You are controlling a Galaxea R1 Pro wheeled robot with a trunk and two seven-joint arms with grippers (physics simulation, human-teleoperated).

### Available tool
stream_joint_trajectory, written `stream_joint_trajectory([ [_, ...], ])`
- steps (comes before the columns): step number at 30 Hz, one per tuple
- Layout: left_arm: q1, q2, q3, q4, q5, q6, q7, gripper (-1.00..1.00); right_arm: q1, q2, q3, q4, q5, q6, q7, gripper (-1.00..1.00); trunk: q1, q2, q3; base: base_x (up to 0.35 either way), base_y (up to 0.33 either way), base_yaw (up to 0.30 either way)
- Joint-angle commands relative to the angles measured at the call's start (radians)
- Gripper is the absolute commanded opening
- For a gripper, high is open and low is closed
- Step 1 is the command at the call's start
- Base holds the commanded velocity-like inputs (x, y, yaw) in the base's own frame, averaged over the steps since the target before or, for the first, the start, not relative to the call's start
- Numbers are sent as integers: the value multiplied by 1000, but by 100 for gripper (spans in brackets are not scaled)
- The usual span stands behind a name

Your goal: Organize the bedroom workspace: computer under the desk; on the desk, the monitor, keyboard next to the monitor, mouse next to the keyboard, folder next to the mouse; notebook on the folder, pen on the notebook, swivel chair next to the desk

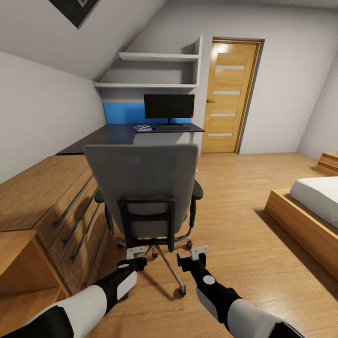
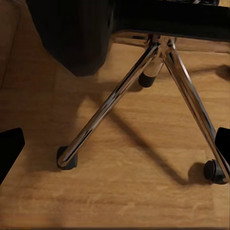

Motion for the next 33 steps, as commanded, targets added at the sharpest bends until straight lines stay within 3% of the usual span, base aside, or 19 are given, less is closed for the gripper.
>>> stream_joint_trajectory([
  [1,-1,0,-9,-2,7,1,7,100,-1,0,9,1,-6,-3,-6,100,0,0,-1,-23,0,0],
  [33,0,-6,-8,-2,7,1,7,100,-1,2,9,0,-8,-3,-6,100,0,0,-1,5,0,74],
])
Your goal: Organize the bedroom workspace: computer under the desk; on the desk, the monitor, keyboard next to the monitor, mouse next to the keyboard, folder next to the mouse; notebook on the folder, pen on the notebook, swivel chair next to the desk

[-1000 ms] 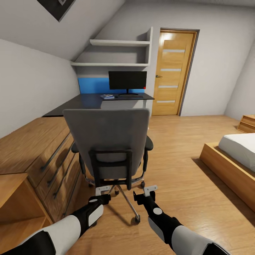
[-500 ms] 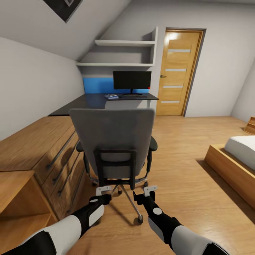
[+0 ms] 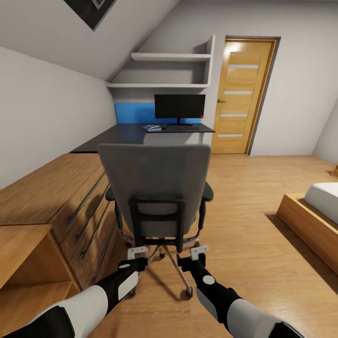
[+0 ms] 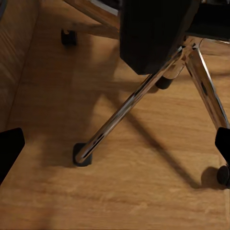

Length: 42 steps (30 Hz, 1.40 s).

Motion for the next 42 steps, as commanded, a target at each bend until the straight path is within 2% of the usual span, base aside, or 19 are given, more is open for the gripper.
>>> stream_joint_trajectory([
  [1,-1,1,-8,-2,6,1,7,100,-1,0,9,1,-6,-3,-6,100,0,0,-1,183,0,3],
  [26,-1,4,-7,0,4,-13,7,100,-1,-1,8,3,-5,-3,-6,100,0,0,-1,114,11,0],
  [33,0,3,-7,0,4,-16,7,100,-1,0,9,3,-5,-3,-6,100,0,0,-1,282,0,-1],
  [42,-1,2,-8,0,6,-65,8,100,-1,0,9,4,-5,-5,-7,100,0,0,5,317,-88,-127],
])
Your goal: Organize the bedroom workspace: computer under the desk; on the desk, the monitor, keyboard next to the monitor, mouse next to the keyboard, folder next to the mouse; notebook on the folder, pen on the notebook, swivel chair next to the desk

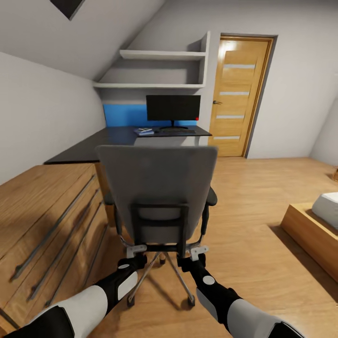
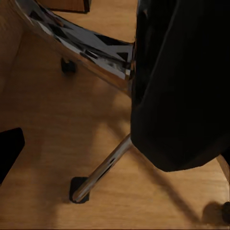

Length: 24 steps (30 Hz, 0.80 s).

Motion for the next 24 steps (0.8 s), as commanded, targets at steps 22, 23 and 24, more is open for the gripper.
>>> stream_joint_trajectory([
  [22,-2,0,-9,-1,10,-6,6,100,-1,0,5,1,-8,-4,-7,100,0,0,13,238,-147,-143],
  [23,-1,0,-9,-1,10,-6,6,100,-1,0,5,1,-8,-4,-7,100,0,0,13,17,-13,-5],
  [24,-1,0,-9,-1,10,-6,6,100,-1,0,5,1,-8,-4,-7,100,0,0,13,14,-10,-4],
])
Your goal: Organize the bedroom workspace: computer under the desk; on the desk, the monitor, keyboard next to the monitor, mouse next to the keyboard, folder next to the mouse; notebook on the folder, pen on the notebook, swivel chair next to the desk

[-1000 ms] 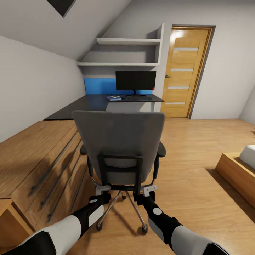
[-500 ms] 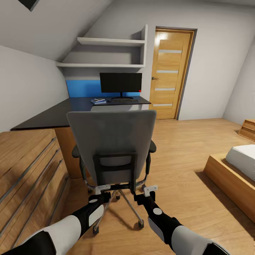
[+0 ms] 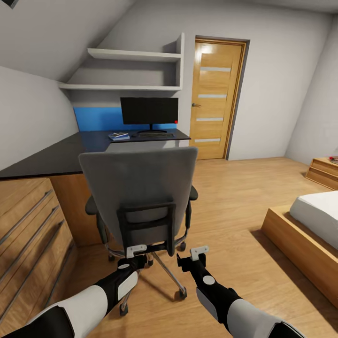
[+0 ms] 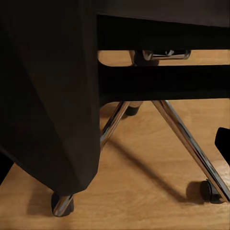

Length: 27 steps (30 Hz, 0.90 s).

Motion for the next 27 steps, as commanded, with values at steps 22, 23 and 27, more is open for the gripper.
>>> stream_joint_trajectory([
  [22,-1,1,-9,0,12,-5,5,100,-1,0,8,0,-6,-3,-6,100,0,0,-1,-135,-1,0],
  [23,-1,1,-9,1,13,-5,5,100,-1,-1,8,0,-6,-3,-6,100,0,0,-1,-143,0,0],
  [27,-1,2,-9,3,15,-5,7,100,-1,-3,6,0,-6,-3,-6,100,0,0,-1,-78,0,0],
])
